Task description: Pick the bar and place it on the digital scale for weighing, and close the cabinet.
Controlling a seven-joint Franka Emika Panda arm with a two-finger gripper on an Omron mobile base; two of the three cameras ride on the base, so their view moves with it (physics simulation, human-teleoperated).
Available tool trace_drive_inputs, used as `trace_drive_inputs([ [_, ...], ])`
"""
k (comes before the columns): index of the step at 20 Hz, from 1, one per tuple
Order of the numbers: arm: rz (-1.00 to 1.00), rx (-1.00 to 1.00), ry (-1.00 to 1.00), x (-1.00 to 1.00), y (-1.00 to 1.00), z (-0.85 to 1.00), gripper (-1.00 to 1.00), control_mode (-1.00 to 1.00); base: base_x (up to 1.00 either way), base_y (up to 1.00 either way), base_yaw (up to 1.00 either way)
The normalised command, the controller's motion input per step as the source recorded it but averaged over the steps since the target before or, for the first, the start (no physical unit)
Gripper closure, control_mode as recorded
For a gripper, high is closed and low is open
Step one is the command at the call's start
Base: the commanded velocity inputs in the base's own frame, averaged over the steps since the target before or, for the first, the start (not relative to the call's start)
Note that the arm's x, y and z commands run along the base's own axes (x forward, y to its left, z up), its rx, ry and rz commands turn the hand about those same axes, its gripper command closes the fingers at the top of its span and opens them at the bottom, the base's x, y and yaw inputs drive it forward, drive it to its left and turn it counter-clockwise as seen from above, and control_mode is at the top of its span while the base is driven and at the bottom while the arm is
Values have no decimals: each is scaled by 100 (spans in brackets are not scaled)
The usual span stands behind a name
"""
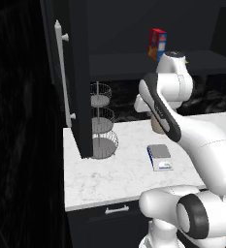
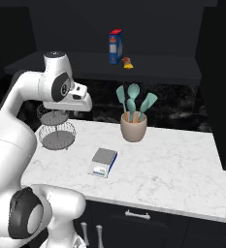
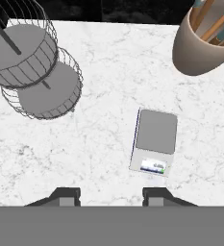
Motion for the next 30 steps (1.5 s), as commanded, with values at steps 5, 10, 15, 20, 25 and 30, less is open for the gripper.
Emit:
trace_drive_inputs([
  [5,0,0,0,-24,1,0,-100,-100,0,0,0],
  [10,0,0,-10,-28,-11,22,-100,-100,0,0,0],
  [15,0,0,-24,-22,-34,48,-100,-100,0,0,0],
  [20,0,0,-27,-18,-33,49,-100,-100,0,0,0],
  [25,0,0,-27,-5,-32,67,-100,-100,0,0,0],
  [30,0,0,-11,-2,-20,75,-100,-100,0,0,0],
])
